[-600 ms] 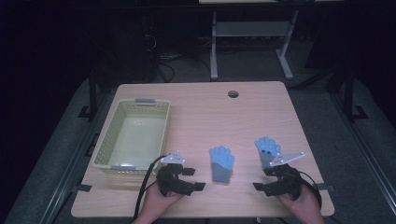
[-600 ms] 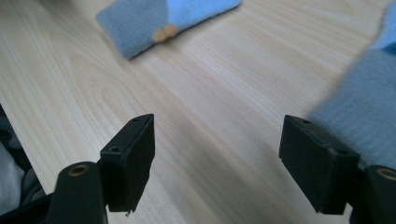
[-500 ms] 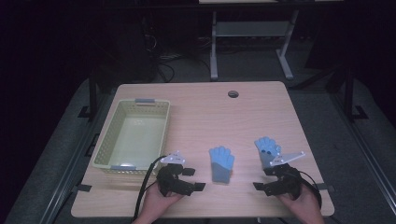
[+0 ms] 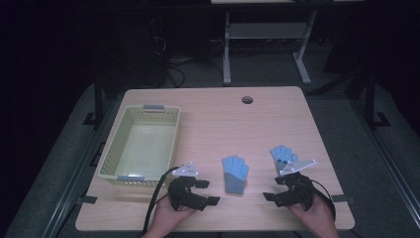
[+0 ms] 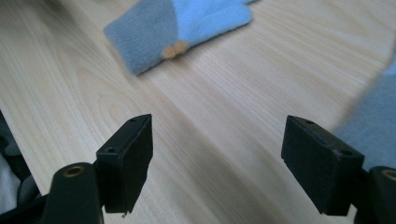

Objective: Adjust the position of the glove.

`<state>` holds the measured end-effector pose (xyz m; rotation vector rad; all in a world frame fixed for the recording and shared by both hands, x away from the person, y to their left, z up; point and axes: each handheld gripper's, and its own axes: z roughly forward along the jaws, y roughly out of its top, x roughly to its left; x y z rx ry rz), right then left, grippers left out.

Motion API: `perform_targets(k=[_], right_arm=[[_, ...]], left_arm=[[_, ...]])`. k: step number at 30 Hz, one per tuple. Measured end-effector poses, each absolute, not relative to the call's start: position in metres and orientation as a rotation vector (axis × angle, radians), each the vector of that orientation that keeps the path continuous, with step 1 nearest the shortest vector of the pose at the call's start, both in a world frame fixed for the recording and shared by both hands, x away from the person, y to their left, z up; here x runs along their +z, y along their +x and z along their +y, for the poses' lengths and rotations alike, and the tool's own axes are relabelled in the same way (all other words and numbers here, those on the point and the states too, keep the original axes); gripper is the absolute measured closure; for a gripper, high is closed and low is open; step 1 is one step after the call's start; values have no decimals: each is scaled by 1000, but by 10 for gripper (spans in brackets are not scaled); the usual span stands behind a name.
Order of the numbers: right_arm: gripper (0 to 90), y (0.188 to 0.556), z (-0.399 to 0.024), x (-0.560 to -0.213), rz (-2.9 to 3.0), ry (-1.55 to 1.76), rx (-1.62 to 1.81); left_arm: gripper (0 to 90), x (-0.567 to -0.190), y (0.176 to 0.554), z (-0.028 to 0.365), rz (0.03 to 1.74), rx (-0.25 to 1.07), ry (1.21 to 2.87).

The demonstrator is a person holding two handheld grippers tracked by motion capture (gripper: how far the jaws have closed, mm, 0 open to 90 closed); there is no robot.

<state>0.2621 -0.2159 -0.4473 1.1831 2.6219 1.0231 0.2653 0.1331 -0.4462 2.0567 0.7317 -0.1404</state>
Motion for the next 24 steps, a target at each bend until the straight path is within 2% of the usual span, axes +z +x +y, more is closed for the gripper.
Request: perform_targets(k=[11, 24], right_arm=[[219, 273, -214, -442, 2652, 1204, 1012], [246, 295, -222, -420, 2653, 1233, 981]], left_arm=[[239, -444, 268, 139, 736, -143, 2026], [234, -443, 268, 140, 740, -151, 2010]])
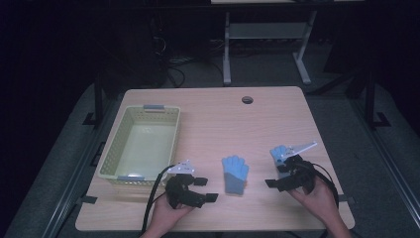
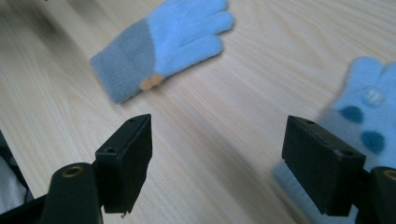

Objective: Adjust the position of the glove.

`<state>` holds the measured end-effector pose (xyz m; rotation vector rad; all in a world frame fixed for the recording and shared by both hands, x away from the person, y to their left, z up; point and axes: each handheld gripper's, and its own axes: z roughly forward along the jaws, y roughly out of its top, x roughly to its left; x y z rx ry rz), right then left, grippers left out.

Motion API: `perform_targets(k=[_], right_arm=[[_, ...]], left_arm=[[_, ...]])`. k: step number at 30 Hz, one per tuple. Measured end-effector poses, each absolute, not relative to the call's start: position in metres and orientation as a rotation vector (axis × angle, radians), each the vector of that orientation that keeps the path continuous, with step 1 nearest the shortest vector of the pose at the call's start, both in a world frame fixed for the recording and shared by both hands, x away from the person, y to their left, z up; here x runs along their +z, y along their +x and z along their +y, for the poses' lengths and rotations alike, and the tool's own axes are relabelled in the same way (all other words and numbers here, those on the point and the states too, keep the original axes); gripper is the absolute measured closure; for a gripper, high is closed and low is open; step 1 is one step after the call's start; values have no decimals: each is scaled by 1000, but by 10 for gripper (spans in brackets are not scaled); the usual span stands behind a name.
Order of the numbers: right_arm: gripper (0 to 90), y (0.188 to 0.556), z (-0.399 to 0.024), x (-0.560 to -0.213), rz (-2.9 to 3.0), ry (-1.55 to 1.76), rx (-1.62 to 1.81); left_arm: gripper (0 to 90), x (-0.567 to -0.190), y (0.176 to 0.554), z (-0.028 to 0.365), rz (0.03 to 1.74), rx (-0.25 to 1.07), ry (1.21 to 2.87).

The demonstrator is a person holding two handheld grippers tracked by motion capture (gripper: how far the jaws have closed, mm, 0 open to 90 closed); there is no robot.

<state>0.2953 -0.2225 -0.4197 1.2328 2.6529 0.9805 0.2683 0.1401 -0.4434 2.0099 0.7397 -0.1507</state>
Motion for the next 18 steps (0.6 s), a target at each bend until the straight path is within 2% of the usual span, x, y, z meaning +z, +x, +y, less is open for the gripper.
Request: perform_targets(k=[18], right_arm=[[288, 328, -234, -403, 2623, 1297, 912]], left_arm=[[233, -442, 270, 143, 753, -140, 1991]])
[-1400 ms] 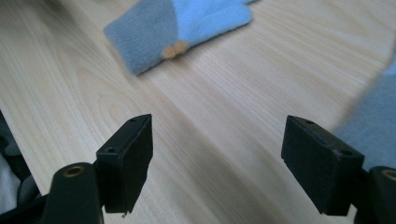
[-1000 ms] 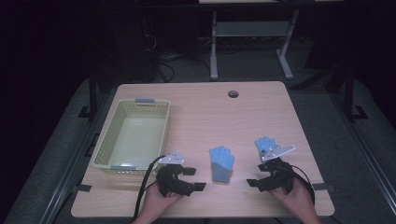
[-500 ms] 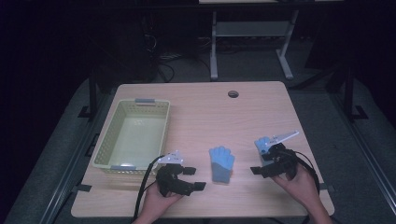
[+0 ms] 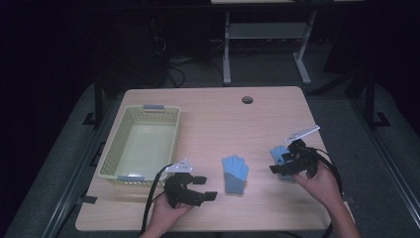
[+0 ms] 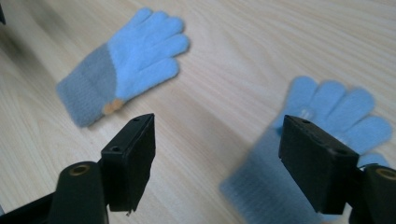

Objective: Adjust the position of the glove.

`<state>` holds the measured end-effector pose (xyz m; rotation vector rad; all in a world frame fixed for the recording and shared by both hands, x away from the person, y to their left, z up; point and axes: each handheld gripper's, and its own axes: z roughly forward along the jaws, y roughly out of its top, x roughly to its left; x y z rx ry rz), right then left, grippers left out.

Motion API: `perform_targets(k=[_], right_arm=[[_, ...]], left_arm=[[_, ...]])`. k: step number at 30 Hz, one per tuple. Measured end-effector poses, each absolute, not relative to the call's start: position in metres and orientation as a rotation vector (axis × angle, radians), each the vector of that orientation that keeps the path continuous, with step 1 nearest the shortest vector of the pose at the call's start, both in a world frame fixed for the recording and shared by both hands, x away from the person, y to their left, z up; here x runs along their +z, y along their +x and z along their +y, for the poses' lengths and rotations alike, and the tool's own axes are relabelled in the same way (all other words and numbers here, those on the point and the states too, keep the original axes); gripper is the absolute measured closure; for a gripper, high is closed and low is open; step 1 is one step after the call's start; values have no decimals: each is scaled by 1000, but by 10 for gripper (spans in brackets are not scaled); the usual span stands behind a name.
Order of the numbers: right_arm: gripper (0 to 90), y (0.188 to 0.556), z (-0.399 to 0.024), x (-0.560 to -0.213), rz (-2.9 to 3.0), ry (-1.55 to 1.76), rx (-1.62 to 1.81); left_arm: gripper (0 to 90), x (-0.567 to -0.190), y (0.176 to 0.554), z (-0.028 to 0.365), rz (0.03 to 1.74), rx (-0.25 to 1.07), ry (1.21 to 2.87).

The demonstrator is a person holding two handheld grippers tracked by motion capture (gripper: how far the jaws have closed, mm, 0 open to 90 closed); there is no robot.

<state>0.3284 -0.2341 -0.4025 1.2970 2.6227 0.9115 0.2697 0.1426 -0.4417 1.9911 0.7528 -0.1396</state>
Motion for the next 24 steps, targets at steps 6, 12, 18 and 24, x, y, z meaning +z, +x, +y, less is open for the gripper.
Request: perform_targets(k=[6, 12, 18, 24], right_arm=[[312, 342, -242, -399, 2606, 1334, 883], [339, 351, -248, -403, 2585, 1379, 841], [438, 354, -252, -414, 2572, 1410, 772], [496, 358, -256, -421, 2560, 1448, 755]], left_arm=[[234, -441, 269, 141, 750, -137, 1991], [234, -441, 270, 143, 761, -138, 1986], [235, -442, 270, 142, 754, -140, 1989], [235, -442, 270, 142, 755, -138, 1989]])
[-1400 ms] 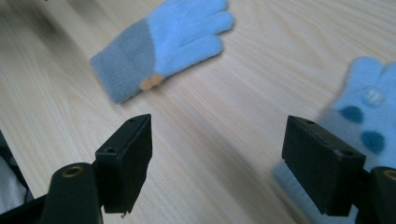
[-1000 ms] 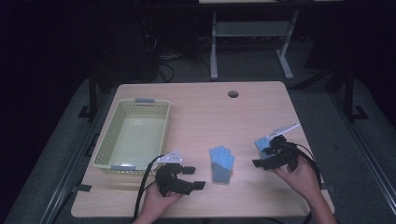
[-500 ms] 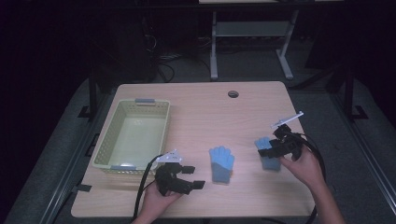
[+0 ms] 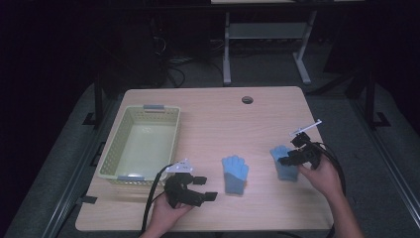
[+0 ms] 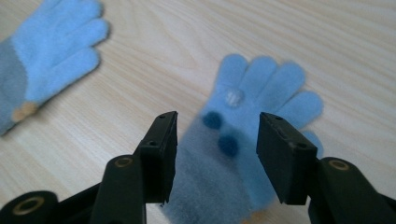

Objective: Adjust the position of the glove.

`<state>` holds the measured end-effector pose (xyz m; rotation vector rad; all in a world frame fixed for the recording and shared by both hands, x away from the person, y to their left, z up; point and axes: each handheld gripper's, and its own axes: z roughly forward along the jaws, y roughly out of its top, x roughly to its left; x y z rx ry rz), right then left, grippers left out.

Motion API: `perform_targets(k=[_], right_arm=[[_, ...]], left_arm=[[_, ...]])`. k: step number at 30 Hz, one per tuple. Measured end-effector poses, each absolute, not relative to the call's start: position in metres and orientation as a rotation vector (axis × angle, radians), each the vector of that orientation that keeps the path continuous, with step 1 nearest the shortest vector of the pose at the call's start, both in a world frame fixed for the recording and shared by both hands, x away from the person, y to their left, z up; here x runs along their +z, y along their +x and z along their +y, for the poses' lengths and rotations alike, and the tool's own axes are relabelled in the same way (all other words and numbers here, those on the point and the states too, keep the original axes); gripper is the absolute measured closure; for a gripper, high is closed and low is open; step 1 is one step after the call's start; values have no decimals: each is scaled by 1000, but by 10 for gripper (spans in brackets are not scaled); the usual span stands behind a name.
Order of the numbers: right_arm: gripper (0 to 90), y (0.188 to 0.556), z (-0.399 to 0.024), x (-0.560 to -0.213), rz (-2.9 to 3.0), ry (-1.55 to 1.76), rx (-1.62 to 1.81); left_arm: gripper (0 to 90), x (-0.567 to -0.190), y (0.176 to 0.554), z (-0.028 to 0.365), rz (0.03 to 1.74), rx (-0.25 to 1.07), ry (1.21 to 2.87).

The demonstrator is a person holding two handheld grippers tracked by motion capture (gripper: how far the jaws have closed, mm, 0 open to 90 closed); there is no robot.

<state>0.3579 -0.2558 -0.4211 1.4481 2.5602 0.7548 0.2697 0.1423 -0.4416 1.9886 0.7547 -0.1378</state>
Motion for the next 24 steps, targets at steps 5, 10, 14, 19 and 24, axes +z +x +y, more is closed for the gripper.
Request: perform_targets(k=[5, 10, 14, 19, 24], right_arm=[[509, 359, -259, -432, 2540, 1511, 715], [554, 357, -259, -446, 2530, 1525, 674], [585, 355, -254, -446, 2527, 1480, 615], [618, 354, -251, -446, 2518, 1461, 589], [705, 355, -250, -446, 2506, 1485, 588]], left_arm=[[235, -442, 269, 142, 754, -132, 1999], [235, -442, 269, 142, 751, -131, 2003], [235, -443, 268, 141, 751, -133, 2004], [235, -443, 268, 140, 749, -130, 2011], [236, -443, 268, 141, 753, -125, 2006]])
